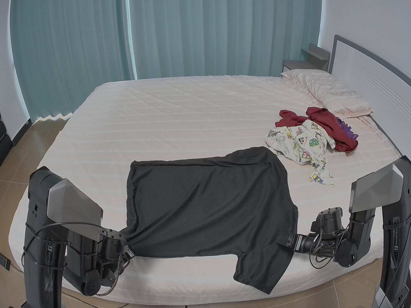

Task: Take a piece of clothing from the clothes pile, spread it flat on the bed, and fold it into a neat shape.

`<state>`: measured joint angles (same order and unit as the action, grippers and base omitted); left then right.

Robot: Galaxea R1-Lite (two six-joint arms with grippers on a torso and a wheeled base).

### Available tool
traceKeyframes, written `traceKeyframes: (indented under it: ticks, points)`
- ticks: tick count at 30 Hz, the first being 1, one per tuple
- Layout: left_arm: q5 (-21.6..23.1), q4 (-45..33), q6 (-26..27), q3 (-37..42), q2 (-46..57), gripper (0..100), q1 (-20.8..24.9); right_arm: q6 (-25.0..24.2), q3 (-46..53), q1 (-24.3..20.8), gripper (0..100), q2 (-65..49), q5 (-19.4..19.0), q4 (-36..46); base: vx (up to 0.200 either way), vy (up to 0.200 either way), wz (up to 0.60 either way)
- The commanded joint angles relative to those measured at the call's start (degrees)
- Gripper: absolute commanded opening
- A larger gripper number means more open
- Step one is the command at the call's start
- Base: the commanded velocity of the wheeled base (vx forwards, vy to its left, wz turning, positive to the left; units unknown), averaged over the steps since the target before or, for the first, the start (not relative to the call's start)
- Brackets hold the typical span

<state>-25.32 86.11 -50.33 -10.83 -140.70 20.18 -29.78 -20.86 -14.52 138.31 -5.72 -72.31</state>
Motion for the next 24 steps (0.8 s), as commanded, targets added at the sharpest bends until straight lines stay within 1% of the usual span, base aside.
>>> traceKeyframes:
  ticks: [1, 4, 5, 11, 17, 21, 22, 24]
  points:
    - [0.27, 0.37, -0.03, 0.37, -1.68, 0, -0.22, 0.16, -3.93, -0.16, 100, 0.11, -0.26, 1.56, 0.000, 0.000, 0.00]
    - [0.36, 0.46, -0.11, 0.37, -1.85, 0, -0.31, 0.07, -5.16, -0.51, 100, 0.64, -0.17, 1.56, 0.000, 0.000, 0.00]
    - [0.36, 0.46, -0.11, 0.37, -1.94, 0, -0.31, 0.07, -5.33, -0.51, 0, 0.73, -0.08, 1.56, 0.000, 0.000, 0.00]
    - [0.36, 0.46, -0.11, 0.45, -2.73, 0, -0.31, 0.16, -7.71, 0.46, 0, 0.55, 0.44, 1.47, 0.000, 0.000, 0.00]
    - [0.36, 0.46, -0.20, 0.54, -3.26, 0, -0.31, 0.87, -11.66, 3.09, 0, 0.38, 0.18, 2.09, 0.000, 0.000, 0.00]
    - [1.24, 0.99, -0.20, 0.54, -3.52, 0, -0.31, 5.17, -16.50, 4.68, 0, 0.29, -1.23, 5.87, 0.000, 0.000, 0.00]
    - [1.24, 0.99, -0.20, 0.54, -3.52, 0, -0.31, 5.17, -16.50, 4.68, 0, 0.29, -1.23, 5.87, 0.000, 0.000, 0.00]
    - [1.68, 1.78, -0.20, 0.98, -3.96, 0, -0.22, 7.37, -20.10, 4.59, 0, 0.29, -2.46, 8.24, 0.000, 0.000, 0.00]
